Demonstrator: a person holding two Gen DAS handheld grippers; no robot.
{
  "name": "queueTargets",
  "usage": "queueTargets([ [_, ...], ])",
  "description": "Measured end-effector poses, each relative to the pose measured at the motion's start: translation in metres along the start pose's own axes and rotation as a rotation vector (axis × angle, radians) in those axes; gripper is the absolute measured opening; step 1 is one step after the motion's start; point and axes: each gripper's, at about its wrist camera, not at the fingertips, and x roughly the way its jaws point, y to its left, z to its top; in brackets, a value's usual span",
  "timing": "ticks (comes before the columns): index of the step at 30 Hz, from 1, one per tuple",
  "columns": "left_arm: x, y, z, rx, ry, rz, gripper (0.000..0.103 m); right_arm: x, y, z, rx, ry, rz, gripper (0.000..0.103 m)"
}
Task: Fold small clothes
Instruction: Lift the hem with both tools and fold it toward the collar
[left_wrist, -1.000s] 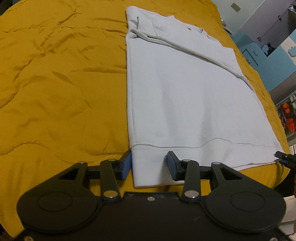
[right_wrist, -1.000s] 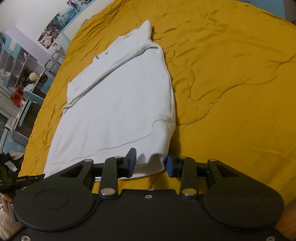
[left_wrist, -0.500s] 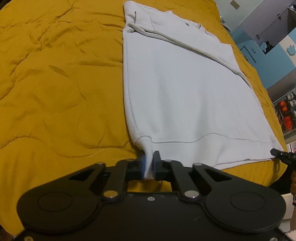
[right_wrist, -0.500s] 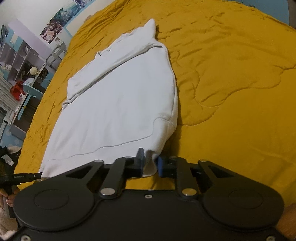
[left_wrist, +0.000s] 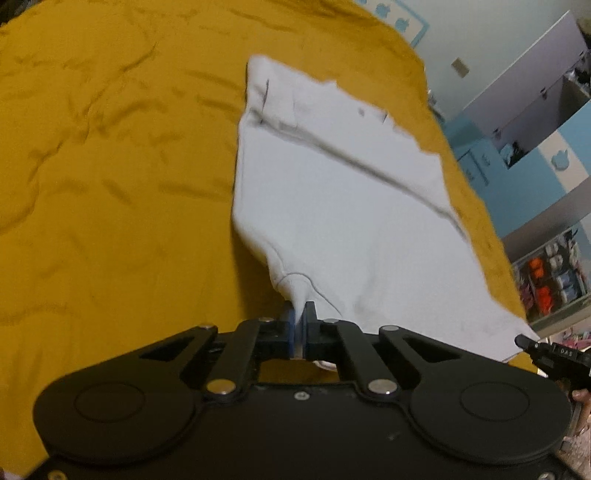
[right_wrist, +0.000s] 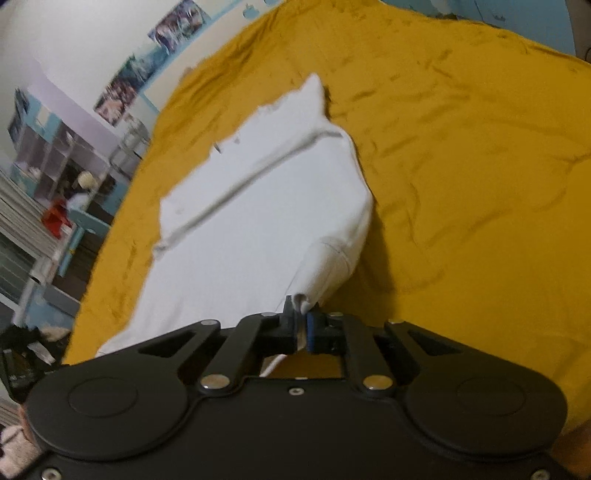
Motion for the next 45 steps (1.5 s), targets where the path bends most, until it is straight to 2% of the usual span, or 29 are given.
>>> queueTargets([
  [5, 0.002, -0.009, 0.041, 0.013, -0.083, -0.022, 0.000, 0.008, 0.015, 0.028, 0.006, -0.060, 0.039, 0.004],
  [11, 0.024, -0.015, 0.112, 0.014, -0.166, -0.035, 0.000, 0.042, 0.023, 0.088, 0.029, -0.132, 0.064, 0.004],
  [19, 0.079, -0.018, 0.212, 0.029, -0.228, -0.025, 0.000, 0.123, 0.037, 0.185, 0.034, -0.202, 0.085, 0.004],
  [27, 0.145, -0.008, 0.293, 0.044, -0.253, 0.021, 0.000, 0.205, 0.049, 0.255, 0.014, -0.230, 0.077, 0.004],
  [35, 0.220, 0.010, 0.343, 0.023, -0.217, 0.075, 0.001, 0.280, 0.043, 0.299, 0.023, -0.228, 0.026, 0.004],
  [40, 0.260, 0.022, 0.354, 0.016, -0.183, 0.108, 0.001, 0.320, 0.033, 0.306, 0.040, -0.201, -0.031, 0.004],
  [45, 0.286, 0.032, 0.360, 0.002, -0.157, 0.124, 0.004, 0.343, 0.025, 0.306, 0.056, -0.198, -0.073, 0.004],
])
